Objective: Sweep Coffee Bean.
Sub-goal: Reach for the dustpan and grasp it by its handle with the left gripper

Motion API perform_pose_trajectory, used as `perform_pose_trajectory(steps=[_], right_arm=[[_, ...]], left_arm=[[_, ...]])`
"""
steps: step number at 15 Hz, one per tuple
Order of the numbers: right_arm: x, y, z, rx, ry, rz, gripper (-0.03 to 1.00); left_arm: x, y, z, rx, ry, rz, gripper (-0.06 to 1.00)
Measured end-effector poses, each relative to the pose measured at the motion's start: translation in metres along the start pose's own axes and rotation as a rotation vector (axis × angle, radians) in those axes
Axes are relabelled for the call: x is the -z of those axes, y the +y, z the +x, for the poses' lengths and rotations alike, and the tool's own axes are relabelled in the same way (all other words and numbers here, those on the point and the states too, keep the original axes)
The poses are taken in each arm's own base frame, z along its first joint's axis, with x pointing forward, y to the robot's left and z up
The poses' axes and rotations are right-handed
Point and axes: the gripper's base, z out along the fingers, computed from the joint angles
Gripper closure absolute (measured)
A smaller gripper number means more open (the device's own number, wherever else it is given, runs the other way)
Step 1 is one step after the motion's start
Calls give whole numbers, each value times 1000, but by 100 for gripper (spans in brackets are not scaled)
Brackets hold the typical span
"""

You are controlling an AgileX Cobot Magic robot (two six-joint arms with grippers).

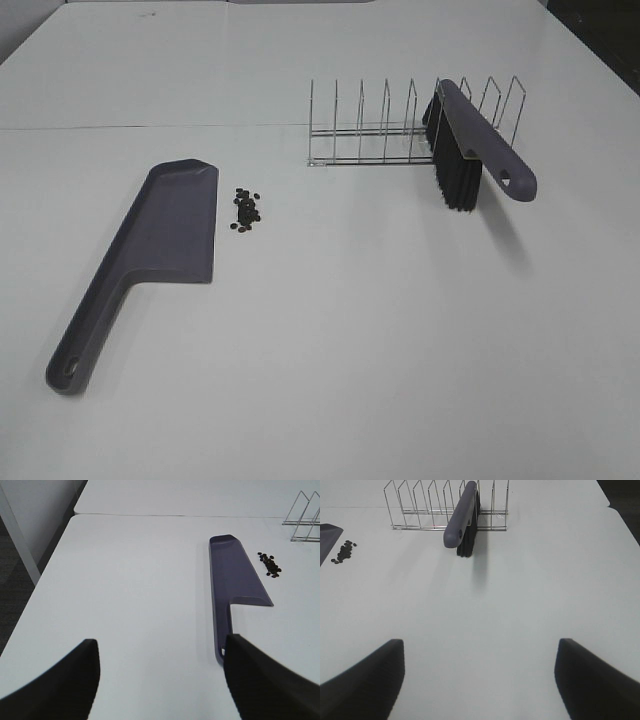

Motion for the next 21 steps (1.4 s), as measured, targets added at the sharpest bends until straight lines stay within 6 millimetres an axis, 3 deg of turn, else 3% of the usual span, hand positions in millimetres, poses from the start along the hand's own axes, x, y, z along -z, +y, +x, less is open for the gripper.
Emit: perform_pose_trajectory(steps=[21], right_arm=[[0, 0, 0, 0, 0, 0, 24]], left_arm=[[0, 0, 0, 0, 0, 0, 28]])
